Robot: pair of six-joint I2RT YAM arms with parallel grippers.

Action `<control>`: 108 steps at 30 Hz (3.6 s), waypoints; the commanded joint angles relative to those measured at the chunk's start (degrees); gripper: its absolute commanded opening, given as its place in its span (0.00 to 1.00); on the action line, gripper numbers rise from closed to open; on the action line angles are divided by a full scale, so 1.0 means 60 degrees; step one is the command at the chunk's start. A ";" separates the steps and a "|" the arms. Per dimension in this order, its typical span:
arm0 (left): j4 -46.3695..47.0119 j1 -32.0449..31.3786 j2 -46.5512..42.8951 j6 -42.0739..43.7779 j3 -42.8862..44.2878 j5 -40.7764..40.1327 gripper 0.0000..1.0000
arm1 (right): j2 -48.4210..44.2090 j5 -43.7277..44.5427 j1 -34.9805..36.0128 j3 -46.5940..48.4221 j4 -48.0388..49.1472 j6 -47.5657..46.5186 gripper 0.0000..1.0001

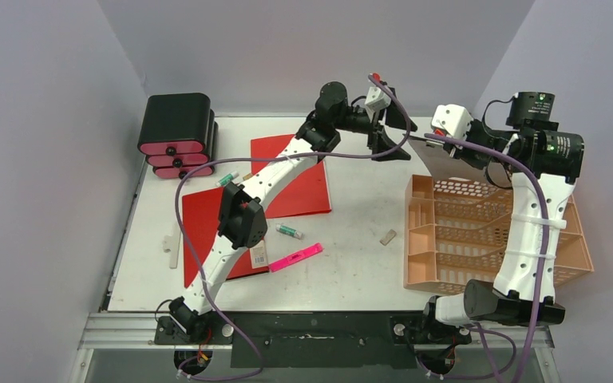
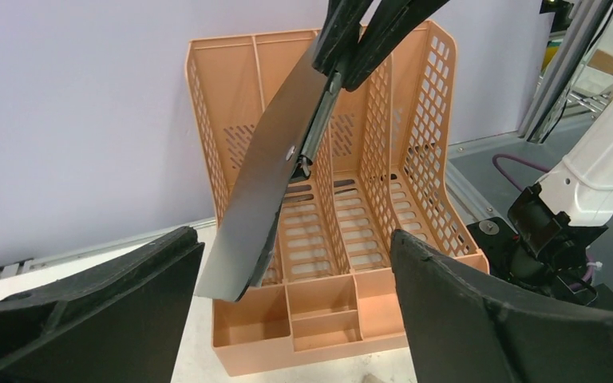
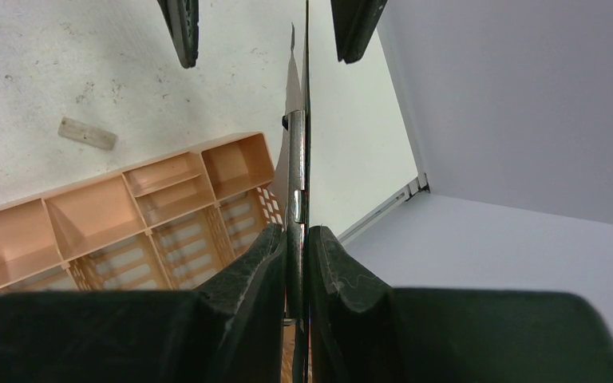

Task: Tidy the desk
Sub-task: Place the folder in the storage box.

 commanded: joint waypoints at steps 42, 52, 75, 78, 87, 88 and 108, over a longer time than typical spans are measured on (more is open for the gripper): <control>0.1534 -0.0933 0.0457 -0.1263 0.0715 -0.1106 0.00 | -0.1831 0.1459 0.0256 -0.1339 0.5109 0.4458 0.95; 0.0408 -0.1158 0.0899 -0.0034 0.0973 -0.2355 0.00 | -0.2332 0.1291 0.0249 -0.1664 0.6105 0.5950 0.91; -0.0439 -0.0940 0.0569 -0.0337 0.1030 -0.3160 0.96 | -0.1895 0.2797 0.0257 -0.1539 0.4196 0.3700 0.90; -0.0958 -0.0730 0.0185 -0.0253 0.0767 -0.3160 0.96 | -0.2062 0.2693 0.0264 -0.1521 0.2880 0.2157 0.91; -0.3419 0.0155 -0.1643 0.1028 -0.0640 -0.3163 0.96 | -0.2181 0.3522 0.0285 -0.2661 0.2401 0.1167 0.91; -0.3760 0.0254 -0.1906 0.1282 -0.0854 -0.3191 0.96 | -0.2331 0.3683 0.0286 -0.3015 0.2801 0.1231 0.91; -0.5562 0.2920 -0.7075 0.3186 -0.7334 -0.4627 0.96 | -0.1737 0.8235 0.0257 -0.5551 0.8064 0.1875 0.90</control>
